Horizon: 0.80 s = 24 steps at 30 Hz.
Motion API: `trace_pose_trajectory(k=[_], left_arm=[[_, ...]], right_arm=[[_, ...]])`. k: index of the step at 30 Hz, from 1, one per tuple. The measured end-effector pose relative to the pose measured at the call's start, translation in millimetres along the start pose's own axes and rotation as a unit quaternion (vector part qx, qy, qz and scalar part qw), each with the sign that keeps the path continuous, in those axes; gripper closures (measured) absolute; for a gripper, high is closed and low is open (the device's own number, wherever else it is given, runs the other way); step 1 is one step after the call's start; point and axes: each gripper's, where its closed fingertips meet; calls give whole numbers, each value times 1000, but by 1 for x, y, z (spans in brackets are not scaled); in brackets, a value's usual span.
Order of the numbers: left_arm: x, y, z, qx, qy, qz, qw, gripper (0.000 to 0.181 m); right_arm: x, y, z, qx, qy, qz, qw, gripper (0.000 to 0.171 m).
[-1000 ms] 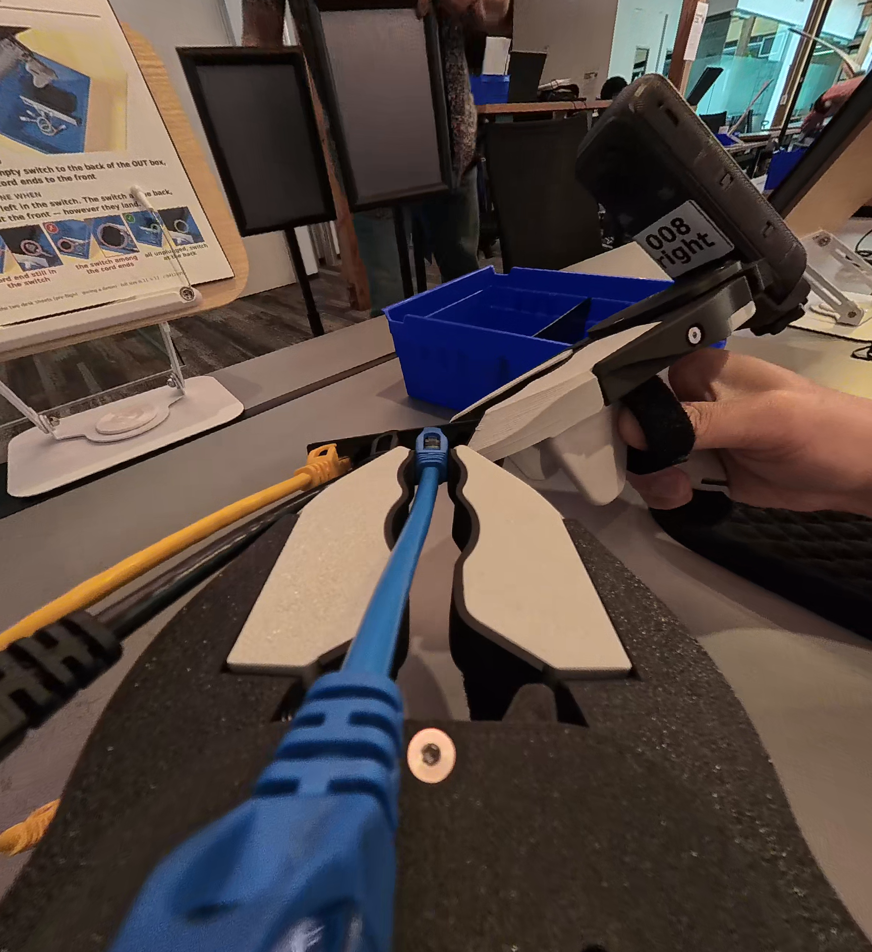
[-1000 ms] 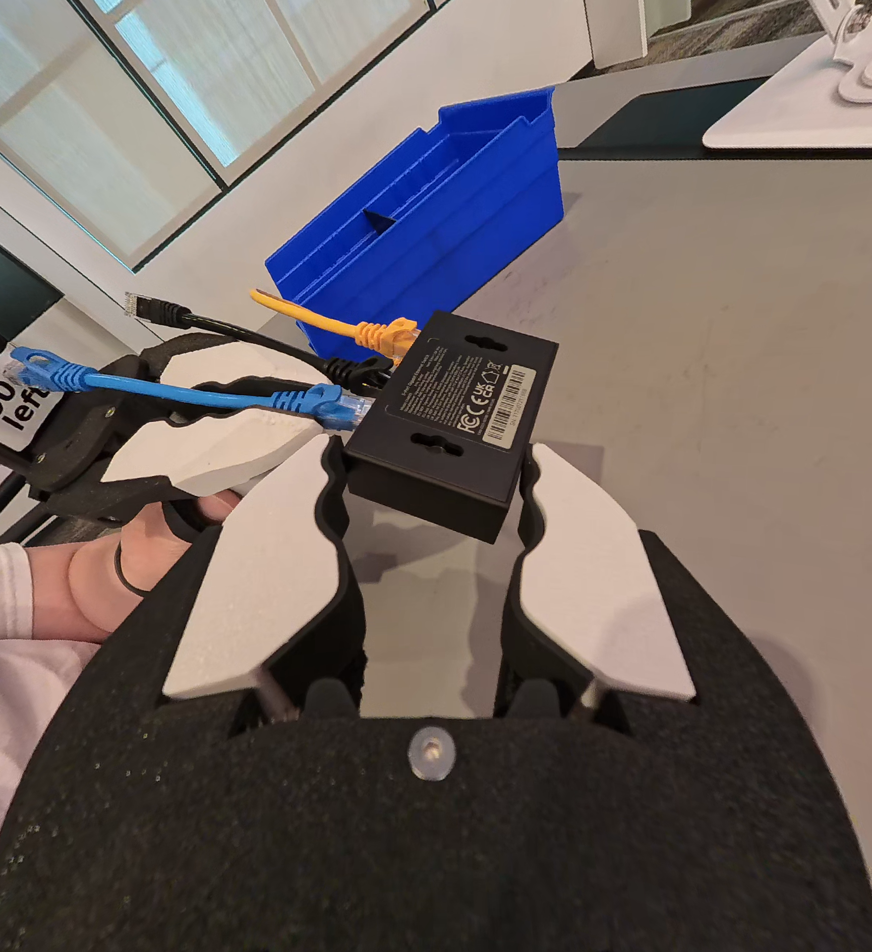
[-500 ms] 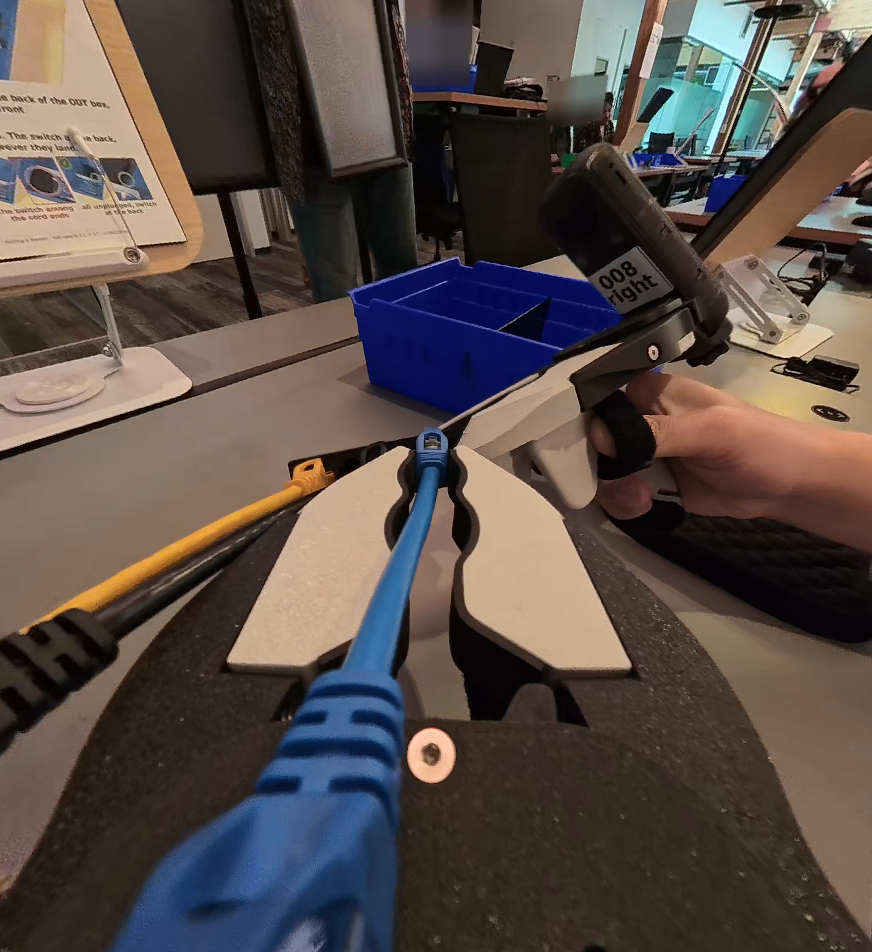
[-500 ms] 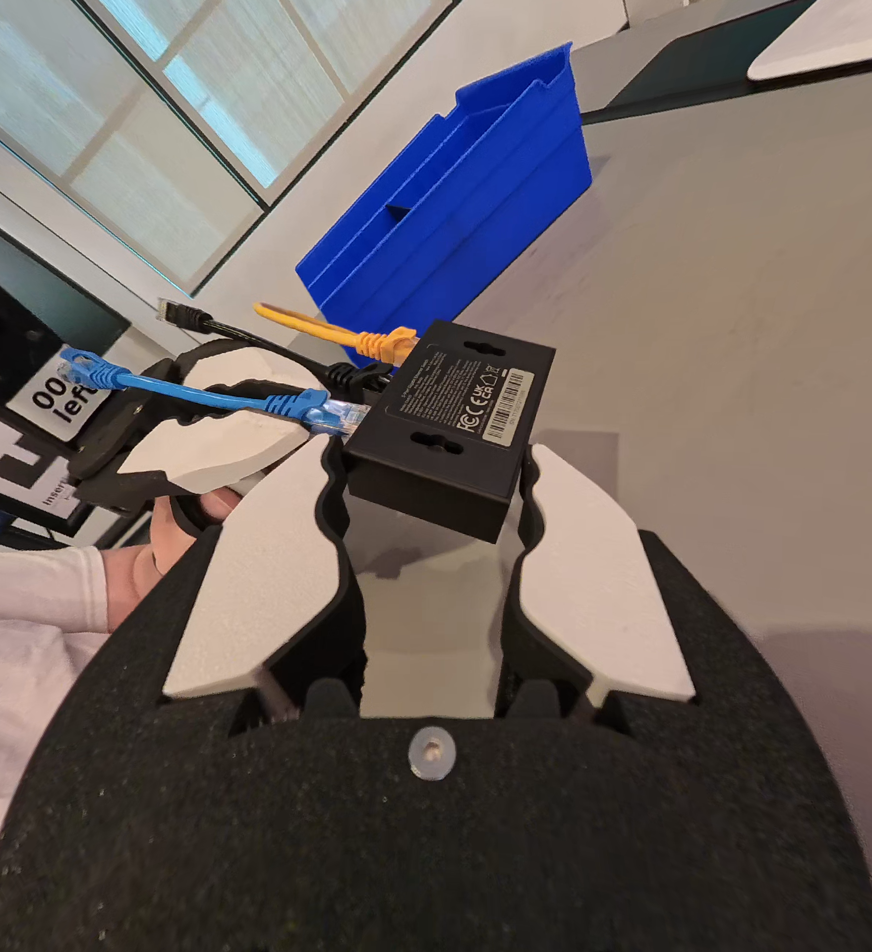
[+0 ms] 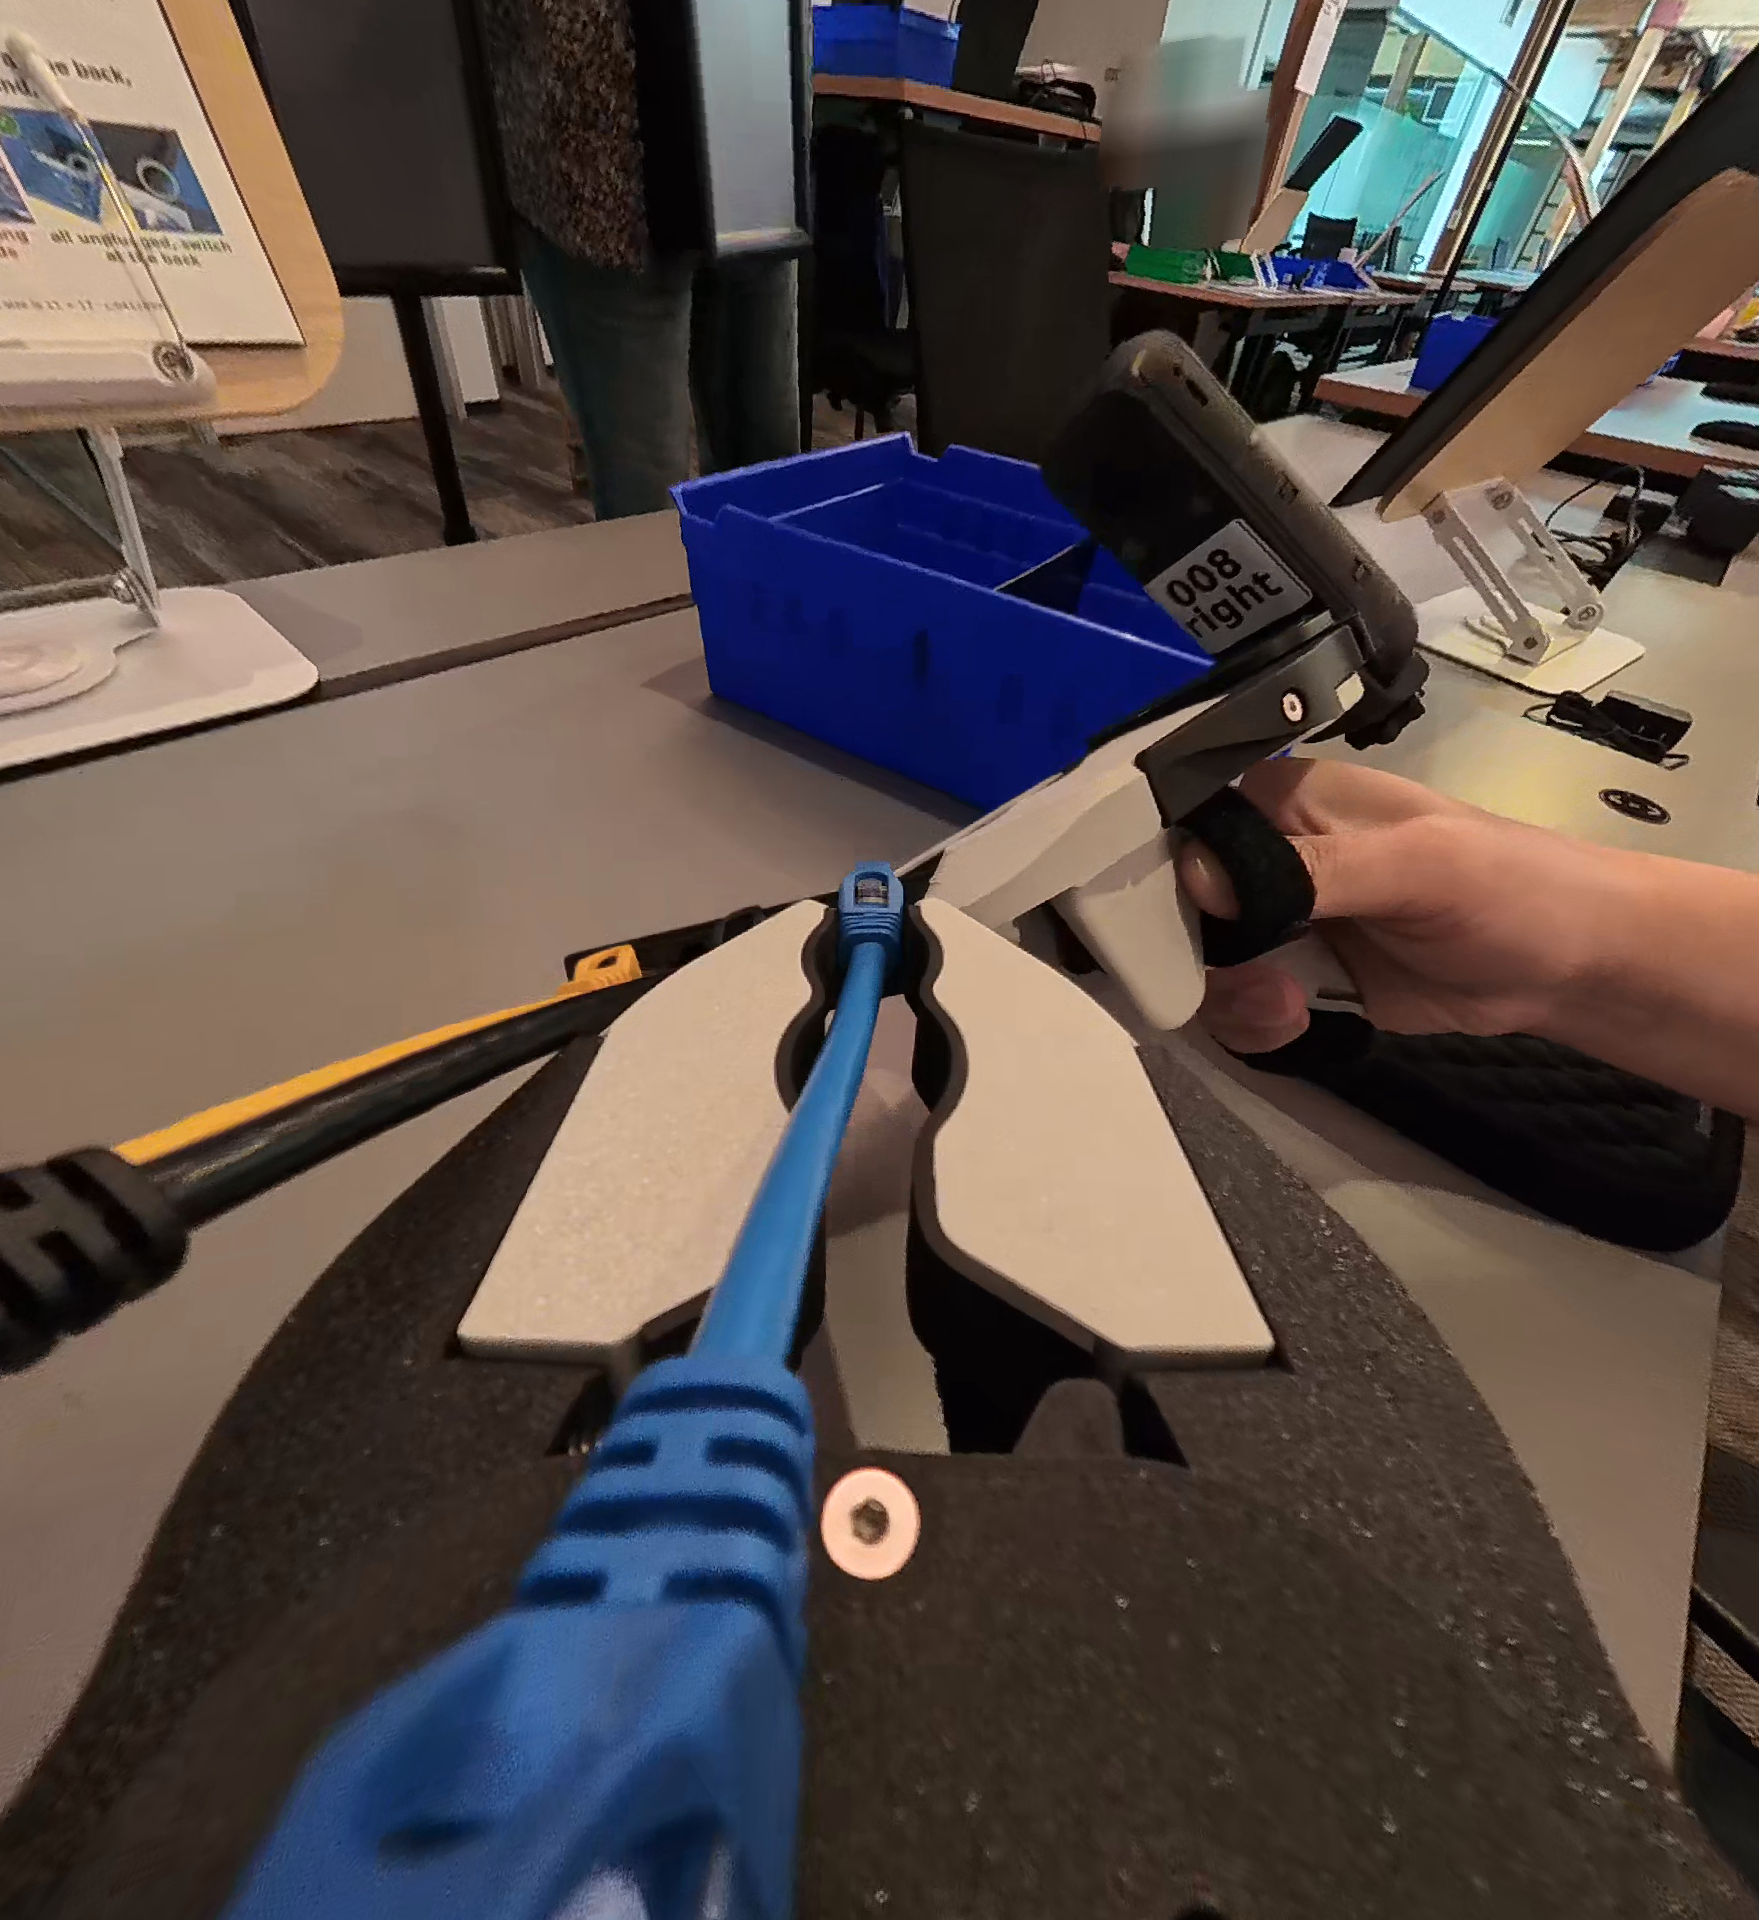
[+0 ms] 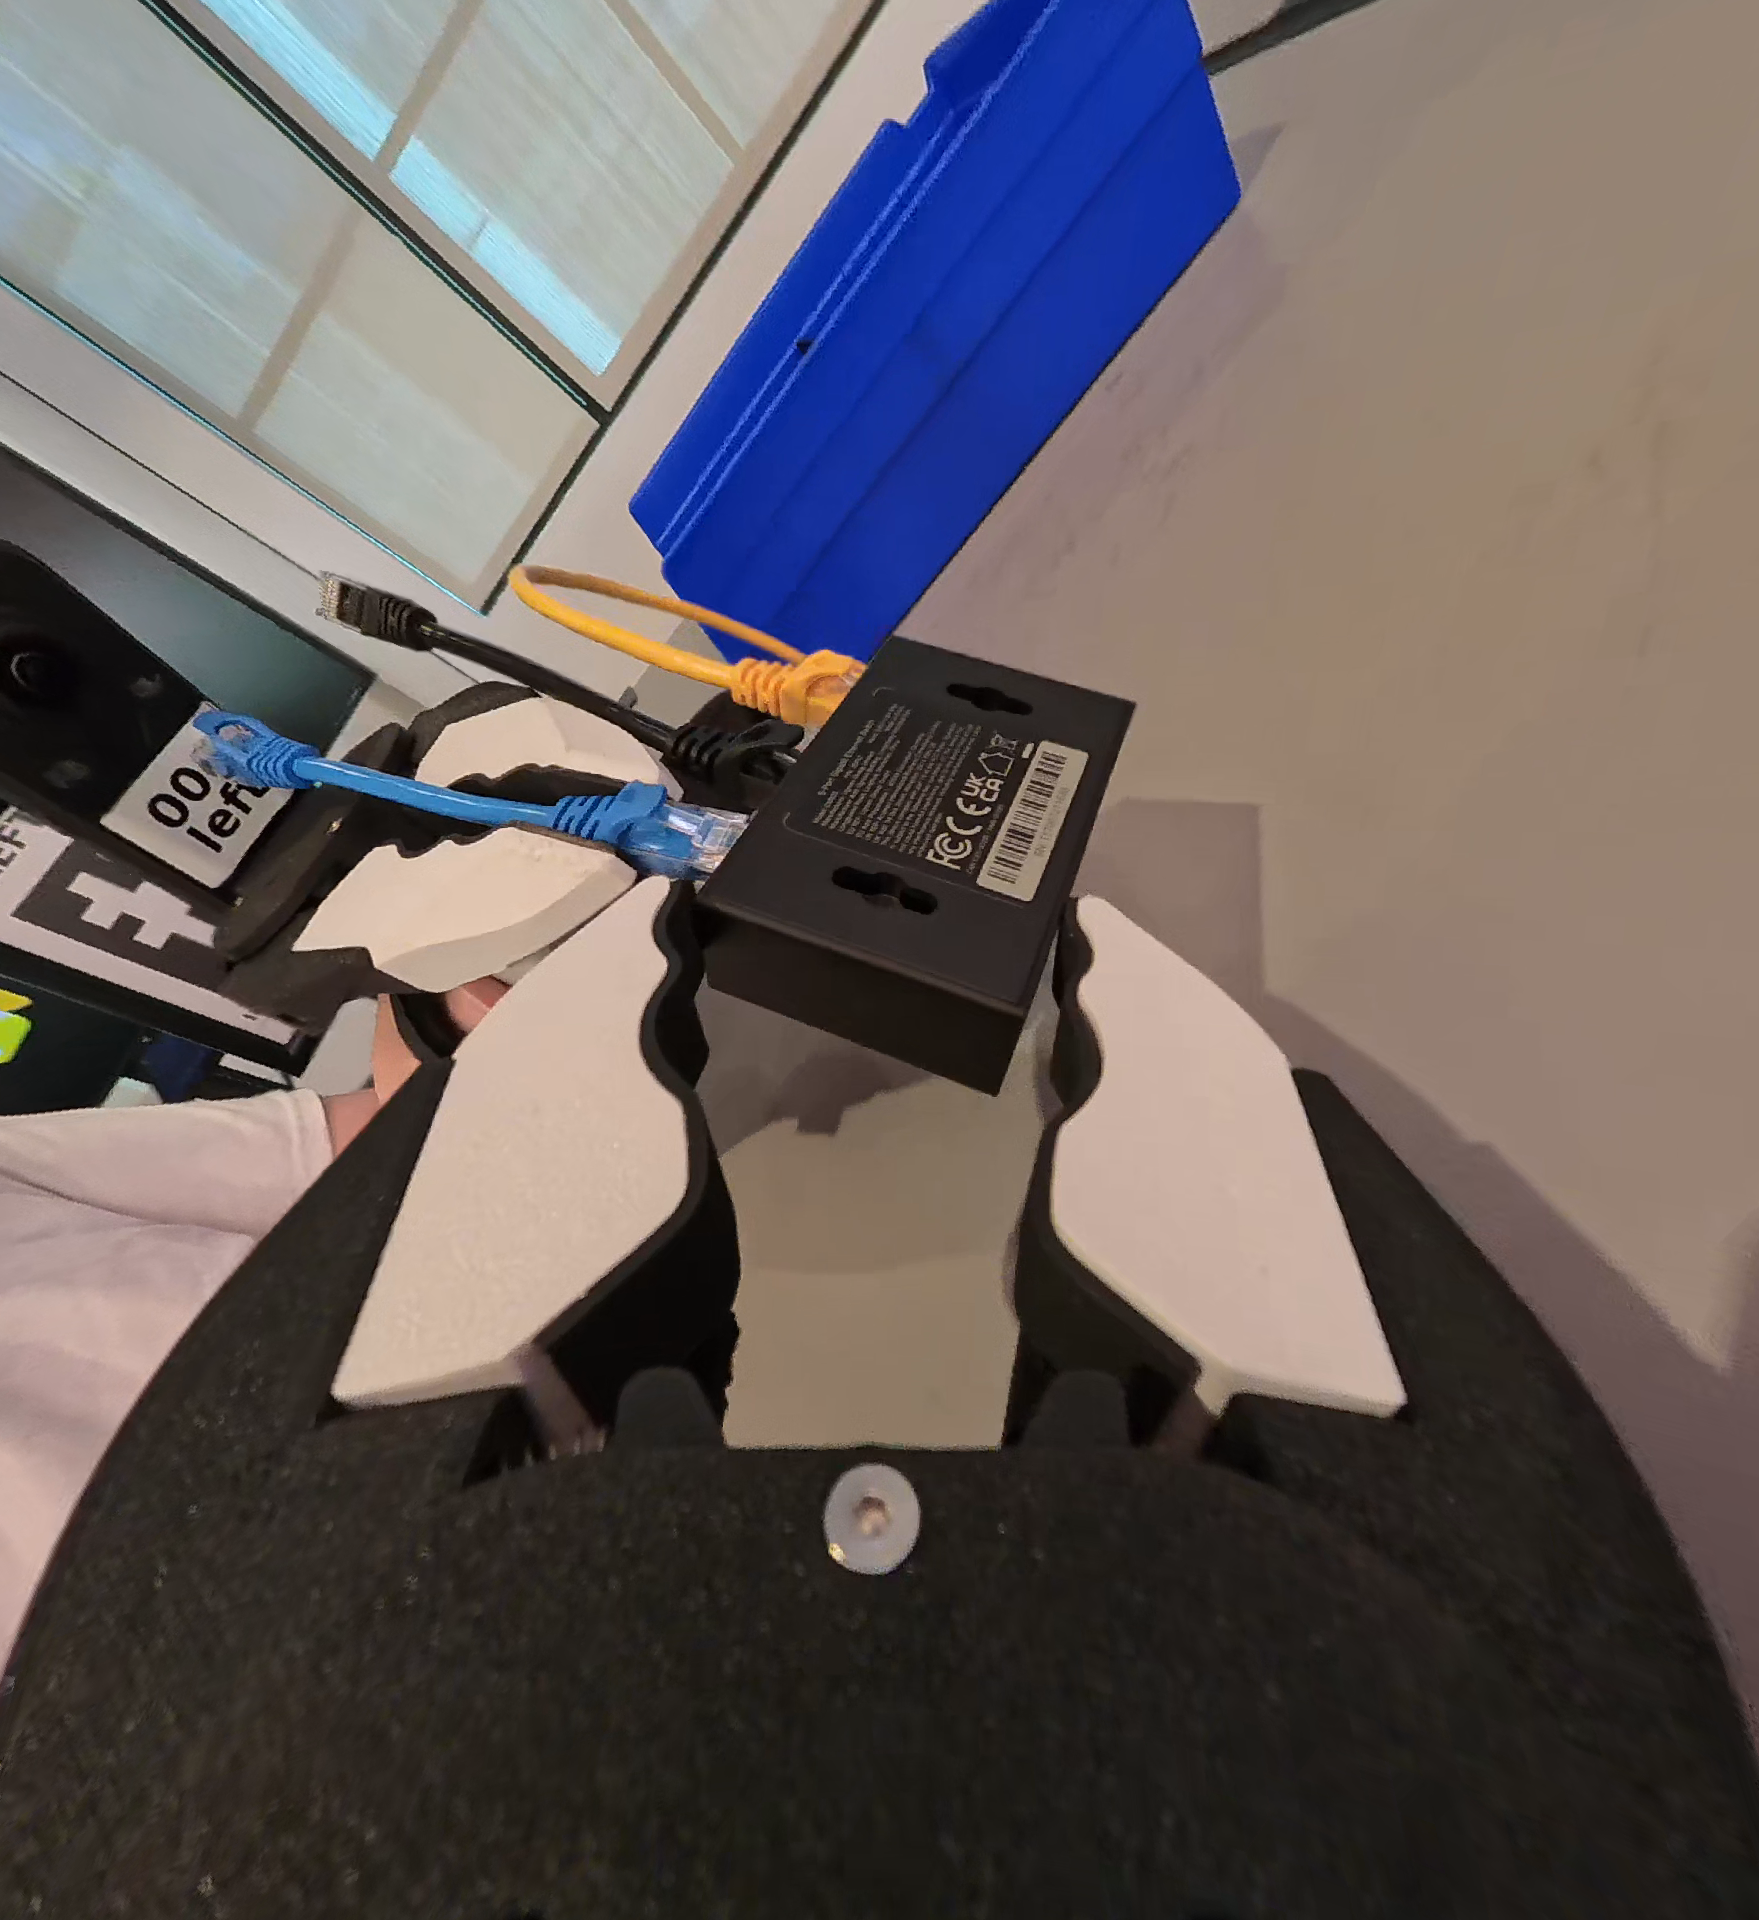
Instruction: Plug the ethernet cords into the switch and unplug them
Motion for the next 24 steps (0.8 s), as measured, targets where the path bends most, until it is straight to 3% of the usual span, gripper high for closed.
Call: trace_pose_trajectory(k=[6, 13, 19, 24], left_arm=[[18, -3, -3, -5, -61, -44, 997, 170], [30, -4, -6, 1, -101, -64, 993, 170], [35, -3, -7, 5, -106, -71, 992, 170], [36, -2, -10, 4, -114, -63, 991, 170]], right_arm=[[19, 1, 10, 9, 81, -32, 996, 108], [28, 2, 18, 7, 88, -36, 995, 108], [29, 0, 16, 3, 68, -38, 997, 96], [35, -1, 20, 31, -32, -53, 998, 93]])
Point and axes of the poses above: each gripper's, where its closed fingertips meet, y out along the fingers, x out of its underside, z = x × y across the jaws, and after that the axes turned 15 degrees about z, right-handed
